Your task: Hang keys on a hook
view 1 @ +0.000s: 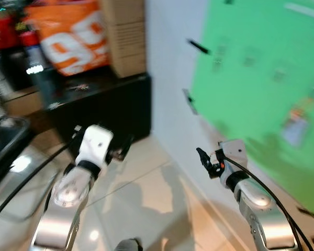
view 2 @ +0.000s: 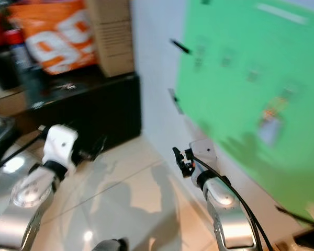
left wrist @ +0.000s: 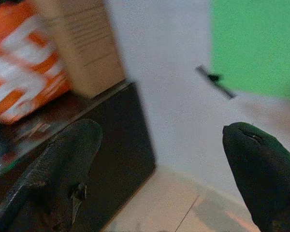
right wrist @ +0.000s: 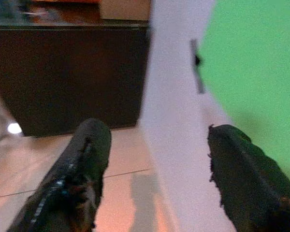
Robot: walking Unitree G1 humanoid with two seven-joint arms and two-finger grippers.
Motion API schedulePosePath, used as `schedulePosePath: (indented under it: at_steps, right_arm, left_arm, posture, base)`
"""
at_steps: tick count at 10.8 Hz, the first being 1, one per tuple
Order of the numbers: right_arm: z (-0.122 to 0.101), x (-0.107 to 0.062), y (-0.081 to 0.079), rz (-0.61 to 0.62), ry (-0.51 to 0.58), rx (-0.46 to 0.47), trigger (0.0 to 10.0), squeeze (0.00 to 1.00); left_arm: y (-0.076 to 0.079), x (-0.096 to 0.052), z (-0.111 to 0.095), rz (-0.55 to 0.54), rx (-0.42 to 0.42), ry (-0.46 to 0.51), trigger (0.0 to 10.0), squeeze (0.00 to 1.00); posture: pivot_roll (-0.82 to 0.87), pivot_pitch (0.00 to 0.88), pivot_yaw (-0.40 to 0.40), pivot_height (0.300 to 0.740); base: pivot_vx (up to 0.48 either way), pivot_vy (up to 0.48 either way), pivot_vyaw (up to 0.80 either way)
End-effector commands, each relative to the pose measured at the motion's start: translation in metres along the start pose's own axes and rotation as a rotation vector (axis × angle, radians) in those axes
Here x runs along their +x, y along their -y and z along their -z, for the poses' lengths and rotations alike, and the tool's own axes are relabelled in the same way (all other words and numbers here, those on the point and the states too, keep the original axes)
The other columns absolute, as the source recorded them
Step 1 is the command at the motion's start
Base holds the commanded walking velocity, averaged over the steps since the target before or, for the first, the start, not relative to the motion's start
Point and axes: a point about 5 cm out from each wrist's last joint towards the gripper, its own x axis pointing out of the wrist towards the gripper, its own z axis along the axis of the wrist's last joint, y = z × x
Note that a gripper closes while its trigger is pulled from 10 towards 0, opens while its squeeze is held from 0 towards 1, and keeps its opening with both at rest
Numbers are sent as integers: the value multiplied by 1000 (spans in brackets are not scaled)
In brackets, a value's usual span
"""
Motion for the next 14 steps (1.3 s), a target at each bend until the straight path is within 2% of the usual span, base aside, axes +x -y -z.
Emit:
schedulePosePath:
  at_steps: [1,2,3,4,6,14]
  right_arm:
    - [-5,0,2,3,11,44,10000,1000]
    - [-5,0,3,15,12,64,10000,1000]
    - [-6,1,7,36,1,152,10000,1000]
    - [-7,1,7,23,1,172,10000,1000]
    - [-7,1,5,8,-3,136,10000,1000]
    - [-8,1,4,-13,-17,133,10000,1000]
  left_arm:
    - [-4,-4,-2,-50,16,12,10000,318]
    - [-3,-5,0,-60,14,6,10000,318]
    - [-2,-10,7,-97,9,-10,10000,318]
    - [-2,-11,9,-112,9,-17,10000,322]
    - [-3,-12,10,-134,0,-14,10000,322]
    - [-5,-12,8,-158,-11,-4,10000,322]
  posture:
    - [55,0,-6,740]
    - [55,0,-6,740]
    - [57,0,-16,740]
    - [58,0,-20,740]
    - [57,0,-22,740]
    - [61,0,-31,740]
  base:
    - [0,0,800]
    - [0,0,800]
    - [244,0,800]
    - [255,0,800]
    - [251,0,341]
    - [256,0,0]
